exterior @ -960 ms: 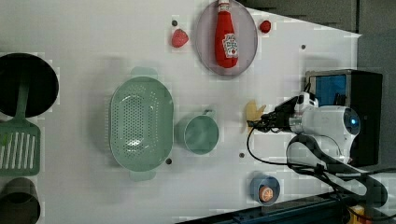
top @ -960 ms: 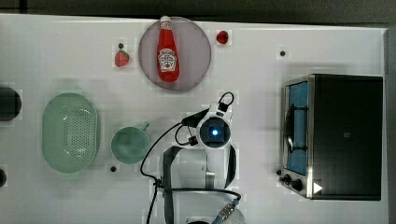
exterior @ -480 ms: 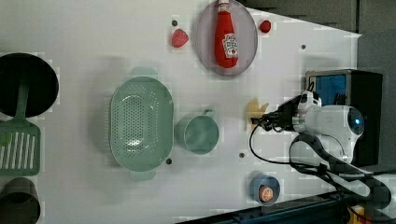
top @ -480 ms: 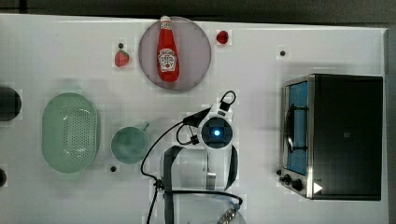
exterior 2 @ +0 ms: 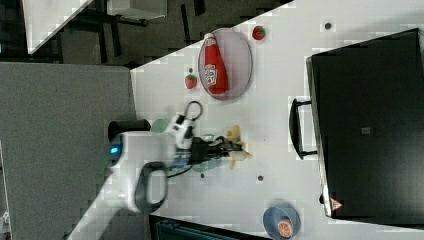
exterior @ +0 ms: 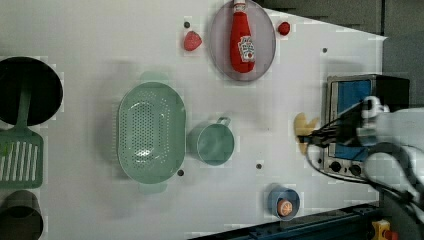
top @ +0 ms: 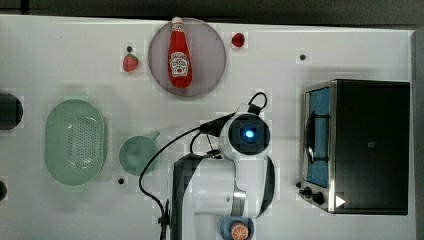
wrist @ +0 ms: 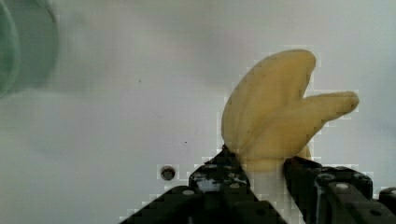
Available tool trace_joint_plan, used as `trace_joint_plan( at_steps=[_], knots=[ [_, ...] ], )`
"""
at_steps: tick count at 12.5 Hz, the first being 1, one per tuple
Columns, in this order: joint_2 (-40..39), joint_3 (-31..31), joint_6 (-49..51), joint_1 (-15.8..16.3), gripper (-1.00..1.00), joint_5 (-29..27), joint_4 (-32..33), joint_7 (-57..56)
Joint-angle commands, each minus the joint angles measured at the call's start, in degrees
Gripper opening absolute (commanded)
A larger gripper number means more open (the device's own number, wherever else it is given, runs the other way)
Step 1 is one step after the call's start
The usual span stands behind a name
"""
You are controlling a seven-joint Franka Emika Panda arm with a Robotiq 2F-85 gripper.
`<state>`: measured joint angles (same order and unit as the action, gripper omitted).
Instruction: Pick Banana and place it in mug.
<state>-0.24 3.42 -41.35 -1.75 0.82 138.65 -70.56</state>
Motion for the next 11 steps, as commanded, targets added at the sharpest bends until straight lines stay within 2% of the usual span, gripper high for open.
trace_joint_plan(
  at_steps=[1,3,6,11],
  knots=[
    [8.48,-2.60,9.35,0.62,-0.36,0.29,-5.20,1.42],
    [10.62,-4.97,13.30,1.00,-0.36,0.17,-6.44,7.40],
    [11.24,-9.95,14.06,2.18,-0.36,-0.99,-6.47,14.02],
    [9.85,-20.10,13.69,3.12,-0.36,-6.95,-6.48,32.70]
  ],
)
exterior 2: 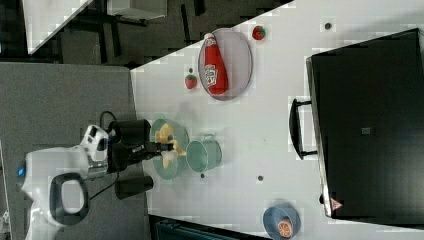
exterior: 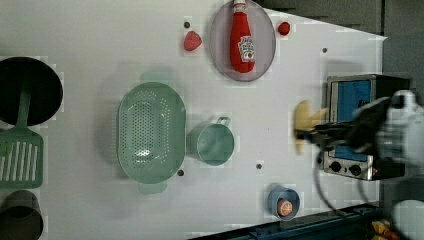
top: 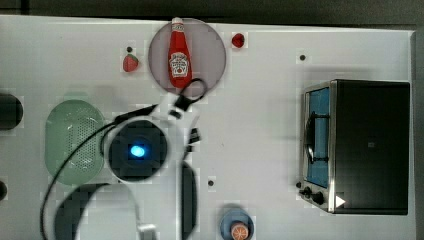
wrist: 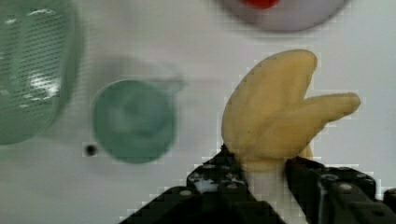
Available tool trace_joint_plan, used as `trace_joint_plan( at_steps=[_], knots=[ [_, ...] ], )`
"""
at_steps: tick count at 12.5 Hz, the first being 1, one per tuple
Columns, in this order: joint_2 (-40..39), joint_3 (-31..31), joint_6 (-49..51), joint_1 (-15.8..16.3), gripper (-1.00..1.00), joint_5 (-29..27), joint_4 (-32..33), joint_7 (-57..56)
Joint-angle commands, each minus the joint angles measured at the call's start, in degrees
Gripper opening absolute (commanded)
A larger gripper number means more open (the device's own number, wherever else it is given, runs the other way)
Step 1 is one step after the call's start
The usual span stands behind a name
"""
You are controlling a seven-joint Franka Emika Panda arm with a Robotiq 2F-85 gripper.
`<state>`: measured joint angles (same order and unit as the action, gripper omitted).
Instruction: Pick Banana and place it in mug.
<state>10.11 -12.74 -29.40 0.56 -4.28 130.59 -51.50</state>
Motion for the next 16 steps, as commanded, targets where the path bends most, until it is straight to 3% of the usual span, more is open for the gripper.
trace_joint_plan(
  at_steps=[1,6,11,12,13,16],
  knots=[
    [-1.25,-5.57,1.04,0.87,-0.36,-2.10,1.55,16.79],
    [-8.90,-11.37,-8.98,0.94,-0.36,-2.08,1.79,26.67],
    [-16.96,-12.11,-16.53,0.94,-0.36,-0.53,1.88,28.17],
    [-17.88,-11.87,-17.75,0.94,-0.29,1.08,1.98,28.18],
    [-18.63,-11.73,-19.51,0.94,-0.10,2.70,2.04,28.18],
    [-19.10,-11.46,-21.62,0.93,0.61,3.31,3.15,29.30]
  ],
)
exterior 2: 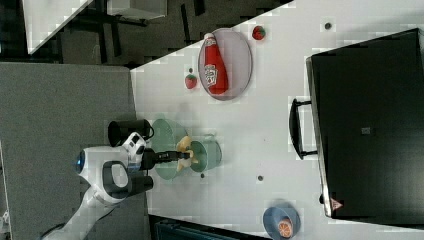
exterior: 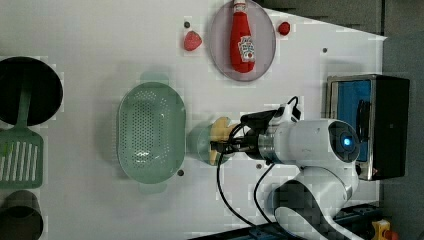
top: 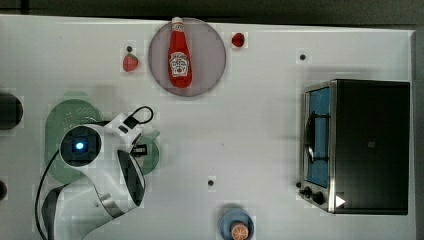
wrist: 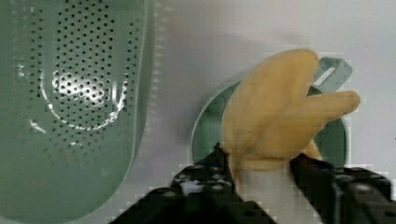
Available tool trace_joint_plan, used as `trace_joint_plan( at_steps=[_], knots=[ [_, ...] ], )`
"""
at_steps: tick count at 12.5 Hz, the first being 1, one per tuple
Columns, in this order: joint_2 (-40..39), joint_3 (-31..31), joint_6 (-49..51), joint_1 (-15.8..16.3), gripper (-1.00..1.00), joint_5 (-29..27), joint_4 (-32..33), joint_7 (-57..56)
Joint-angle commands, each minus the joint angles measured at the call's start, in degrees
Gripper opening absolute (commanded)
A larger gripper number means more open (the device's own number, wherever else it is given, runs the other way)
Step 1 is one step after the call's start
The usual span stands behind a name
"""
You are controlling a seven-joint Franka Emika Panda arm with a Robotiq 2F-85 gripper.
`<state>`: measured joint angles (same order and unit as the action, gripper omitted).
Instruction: Pick Banana and place it in mug.
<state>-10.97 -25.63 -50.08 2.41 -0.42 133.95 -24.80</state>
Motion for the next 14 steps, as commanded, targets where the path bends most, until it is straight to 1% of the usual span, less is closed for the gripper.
trace_joint_plan(
  at_steps=[1,2,5,8,11,13,14],
  knots=[
    [2.03,1.70,-1.03,-0.93,0.85,-0.52,-0.22,3.18],
    [2.06,1.84,-1.21,-0.93,1.00,-0.52,-0.23,3.17],
    [3.95,3.18,-1.85,-1.25,1.00,-0.70,-1.42,3.18],
    [11.53,6.56,1.58,-1.80,1.00,-0.85,-3.19,3.18],
    [20.40,12.24,13.02,-2.02,1.00,-0.85,-5.65,3.18],
    [24.62,16.85,22.05,-2.39,1.00,-0.85,-7.68,3.17],
    [26.03,19.54,25.01,-2.59,1.00,-0.78,-8.82,3.16]
  ],
)
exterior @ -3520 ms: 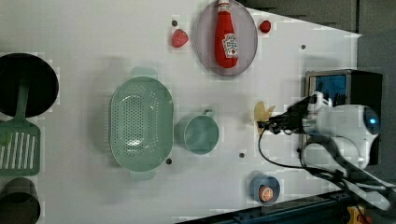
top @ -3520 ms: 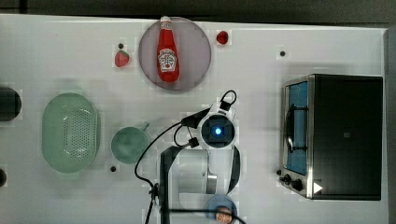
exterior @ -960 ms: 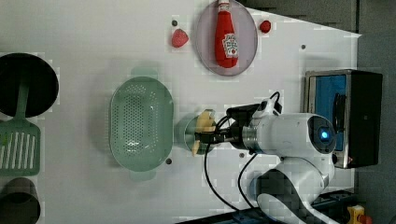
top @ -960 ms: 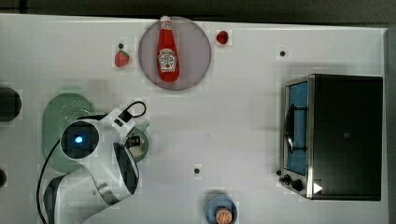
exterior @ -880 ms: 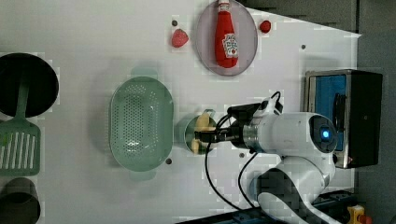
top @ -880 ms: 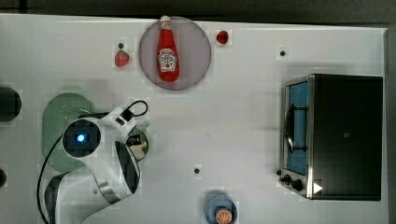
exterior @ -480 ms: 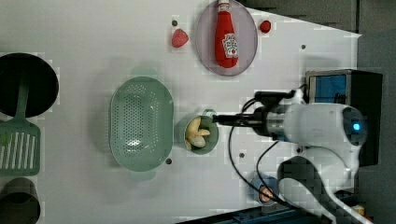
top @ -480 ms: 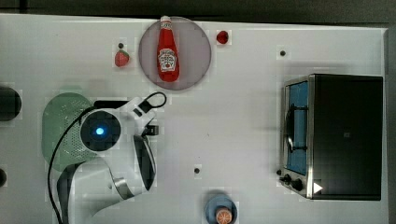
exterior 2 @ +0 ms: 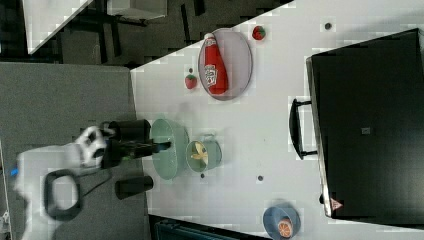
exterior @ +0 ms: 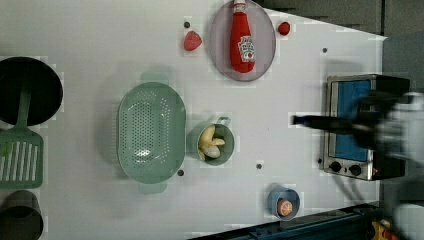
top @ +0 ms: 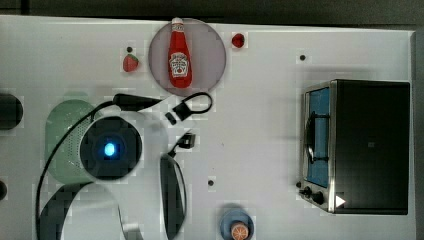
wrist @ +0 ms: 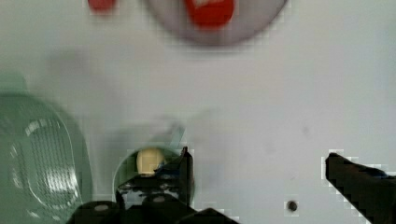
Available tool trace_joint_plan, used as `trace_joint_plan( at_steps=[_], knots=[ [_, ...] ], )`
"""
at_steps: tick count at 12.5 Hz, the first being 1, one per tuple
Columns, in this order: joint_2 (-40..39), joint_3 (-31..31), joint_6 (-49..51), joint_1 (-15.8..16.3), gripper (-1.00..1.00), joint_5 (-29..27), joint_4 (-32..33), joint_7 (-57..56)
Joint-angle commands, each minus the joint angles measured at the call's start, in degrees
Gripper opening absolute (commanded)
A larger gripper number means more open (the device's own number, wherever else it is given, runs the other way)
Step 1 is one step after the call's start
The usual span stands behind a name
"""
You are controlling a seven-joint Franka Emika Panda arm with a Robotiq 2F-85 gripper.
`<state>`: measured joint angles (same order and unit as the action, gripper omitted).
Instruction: Pick Banana and place it in mug.
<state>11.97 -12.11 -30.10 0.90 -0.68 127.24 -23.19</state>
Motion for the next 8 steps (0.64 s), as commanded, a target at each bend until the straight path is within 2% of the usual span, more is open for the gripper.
trace_joint_plan(
  at_steps=[1,5,8],
  knots=[
    [4.12,8.65,6.59,-1.19,1.00,-0.24,-3.31,1.55],
    [4.92,15.77,12.89,-1.60,1.00,0.39,-9.04,3.36],
    [4.63,17.73,19.19,-1.74,1.00,0.91,-13.00,17.11]
  ],
)
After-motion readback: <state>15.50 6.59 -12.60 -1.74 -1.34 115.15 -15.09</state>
